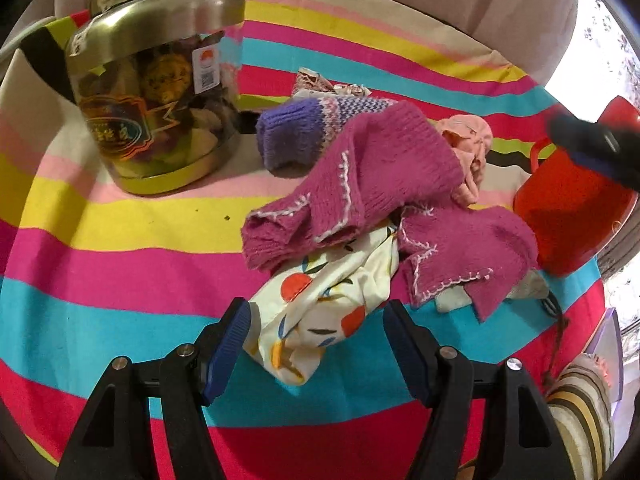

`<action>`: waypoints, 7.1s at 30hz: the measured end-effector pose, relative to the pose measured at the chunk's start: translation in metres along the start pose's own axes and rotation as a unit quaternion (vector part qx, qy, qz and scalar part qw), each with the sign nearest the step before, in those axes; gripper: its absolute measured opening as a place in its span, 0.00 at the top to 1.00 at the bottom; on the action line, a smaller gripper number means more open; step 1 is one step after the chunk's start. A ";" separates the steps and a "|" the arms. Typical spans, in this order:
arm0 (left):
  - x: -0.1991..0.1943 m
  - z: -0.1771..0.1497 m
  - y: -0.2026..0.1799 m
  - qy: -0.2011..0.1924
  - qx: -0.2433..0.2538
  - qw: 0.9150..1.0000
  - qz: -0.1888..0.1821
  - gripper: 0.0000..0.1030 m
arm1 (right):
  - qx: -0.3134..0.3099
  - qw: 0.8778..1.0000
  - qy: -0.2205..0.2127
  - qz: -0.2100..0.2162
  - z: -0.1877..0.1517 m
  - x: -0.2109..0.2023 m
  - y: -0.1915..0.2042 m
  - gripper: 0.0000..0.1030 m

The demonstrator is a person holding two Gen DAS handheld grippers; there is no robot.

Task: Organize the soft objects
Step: 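Grasp the white floral cloth with the left tool while the right tool grasps the purple knit glove, then carry the floral cloth and purple glove into the white box and open both tools, then move both open tools back over the remaining soft items, then grasp the magenta knit glove with the left tool while the right tool grasps the pink pouch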

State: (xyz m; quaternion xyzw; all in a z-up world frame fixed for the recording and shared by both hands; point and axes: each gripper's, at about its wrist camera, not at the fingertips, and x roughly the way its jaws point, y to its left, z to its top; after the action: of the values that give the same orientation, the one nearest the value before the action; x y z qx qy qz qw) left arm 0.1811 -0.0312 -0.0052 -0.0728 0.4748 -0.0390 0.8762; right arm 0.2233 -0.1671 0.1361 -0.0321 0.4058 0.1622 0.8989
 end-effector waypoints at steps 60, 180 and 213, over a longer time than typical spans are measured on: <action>-0.079 0.001 0.017 -0.172 -0.019 0.972 -0.158 0.87 | -0.037 0.998 -0.058 0.008 -0.001 -0.031 0.000 0.80; -0.081 0.039 -0.132 -0.139 0.093 0.967 -0.191 0.47 | 0.061 0.997 0.046 0.032 -0.185 -0.137 -0.105 0.35; 0.018 0.054 -0.015 -0.101 0.032 0.989 -0.107 0.63 | 0.037 0.998 0.016 0.053 -0.039 -0.024 -0.022 0.35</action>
State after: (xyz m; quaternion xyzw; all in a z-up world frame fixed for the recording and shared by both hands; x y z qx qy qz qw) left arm 0.2360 -0.0432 0.0117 -0.0987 0.3720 -0.1401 0.9123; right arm 0.1875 -0.2020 0.1264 0.0199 0.4270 0.1938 0.8830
